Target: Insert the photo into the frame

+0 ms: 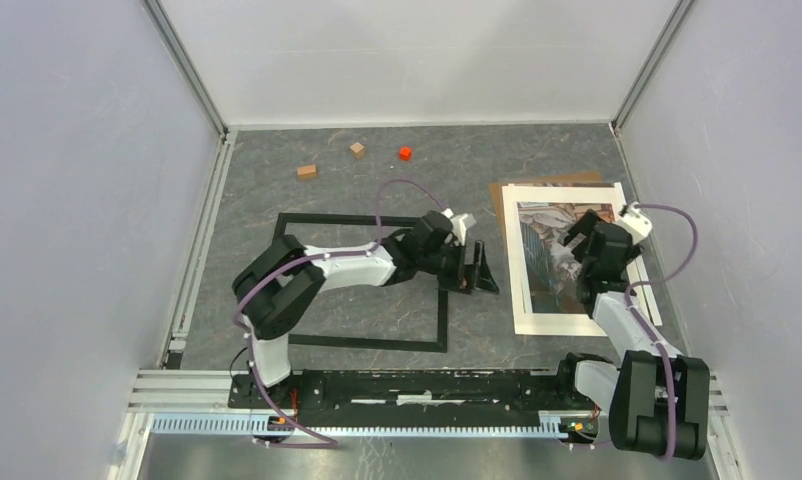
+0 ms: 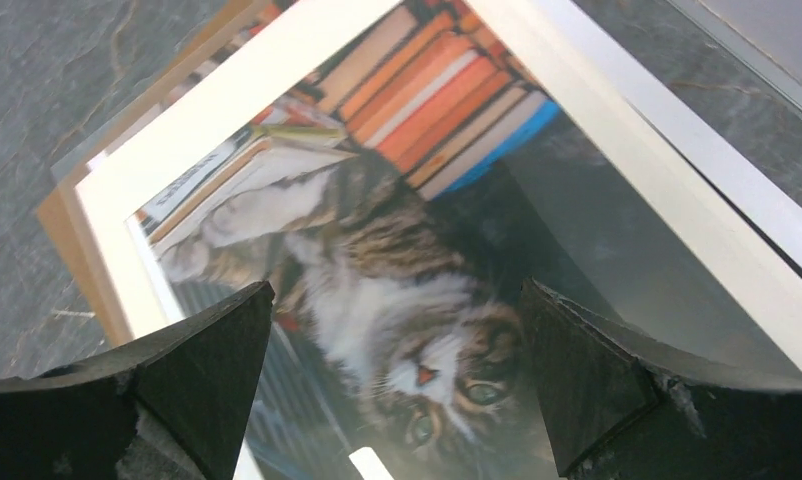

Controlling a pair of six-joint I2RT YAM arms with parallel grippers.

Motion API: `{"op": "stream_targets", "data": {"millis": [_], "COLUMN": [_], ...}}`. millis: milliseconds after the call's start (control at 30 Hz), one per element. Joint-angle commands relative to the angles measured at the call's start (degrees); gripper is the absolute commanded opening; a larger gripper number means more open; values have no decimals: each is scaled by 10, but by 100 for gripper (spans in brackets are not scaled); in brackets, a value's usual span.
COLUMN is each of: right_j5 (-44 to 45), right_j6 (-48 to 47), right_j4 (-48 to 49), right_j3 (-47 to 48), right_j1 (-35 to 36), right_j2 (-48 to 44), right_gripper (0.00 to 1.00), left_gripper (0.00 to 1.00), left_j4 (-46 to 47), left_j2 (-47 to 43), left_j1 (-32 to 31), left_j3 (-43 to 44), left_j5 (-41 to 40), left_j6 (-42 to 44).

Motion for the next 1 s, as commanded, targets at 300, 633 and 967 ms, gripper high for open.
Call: {"op": "stream_targets", "data": {"millis": [300,633,967], "right_j5": [-182,-238,-271], "right_j6": [-59,-38,-22], "right_j4": [71,117,144], "right_j3": [-89,-125,-135], "right_j1": [-168,-180,-180], "right_j2": [-17,24,37], "right_gripper": [98,95,94], "left_gripper": [92,91,89], "left_j4": [170,222,292], "left_j2": [113,173,212], "left_j1": [-67,-71,-71], "left_j3": [26,39,60], "left_j5": [-90,-113,-98], "left_j6": [-212,-286,-354]}}
